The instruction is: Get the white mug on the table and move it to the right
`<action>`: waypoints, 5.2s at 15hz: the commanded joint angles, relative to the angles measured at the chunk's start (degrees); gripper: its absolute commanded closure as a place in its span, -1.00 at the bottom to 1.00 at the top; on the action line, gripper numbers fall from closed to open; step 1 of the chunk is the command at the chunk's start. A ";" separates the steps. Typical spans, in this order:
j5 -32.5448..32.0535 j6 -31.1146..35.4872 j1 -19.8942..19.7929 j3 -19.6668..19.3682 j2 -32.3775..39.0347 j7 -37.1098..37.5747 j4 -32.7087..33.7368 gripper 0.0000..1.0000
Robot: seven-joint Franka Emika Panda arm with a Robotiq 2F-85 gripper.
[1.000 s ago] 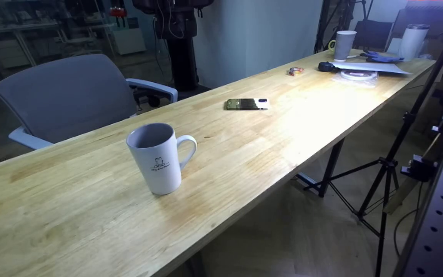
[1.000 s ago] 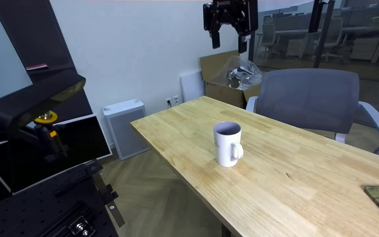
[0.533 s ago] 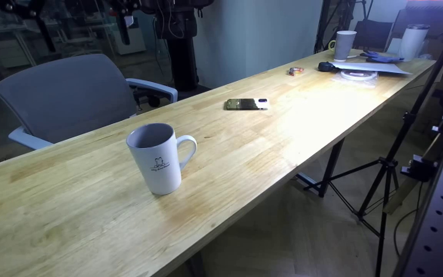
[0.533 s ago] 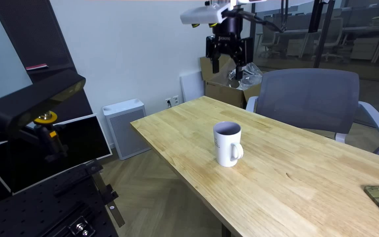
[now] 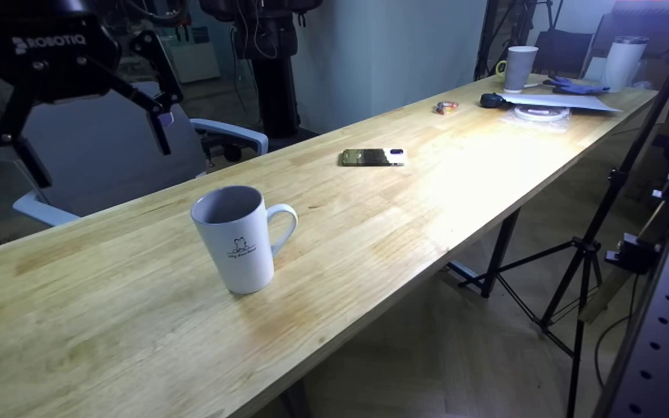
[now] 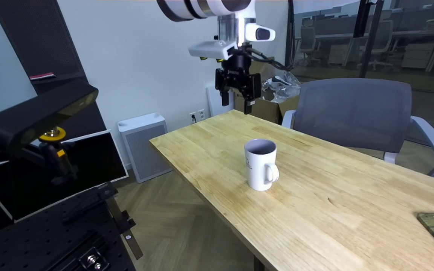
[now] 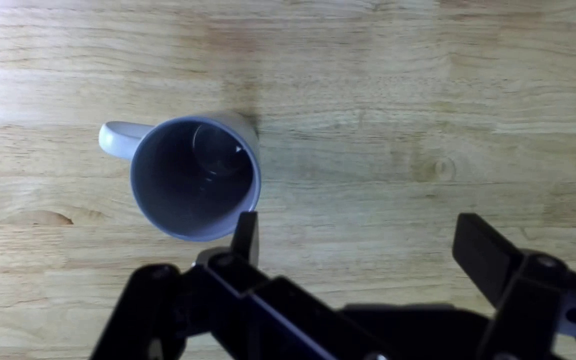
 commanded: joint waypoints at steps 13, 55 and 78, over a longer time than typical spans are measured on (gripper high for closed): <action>-0.25 11.39 1.12 -6.02 -2.95 2.13 -11.69 -1.00; 1.92 11.89 4.65 -8.24 11.96 3.03 1.65 -1.00; 2.03 10.46 5.00 -11.57 15.23 4.46 2.01 0.78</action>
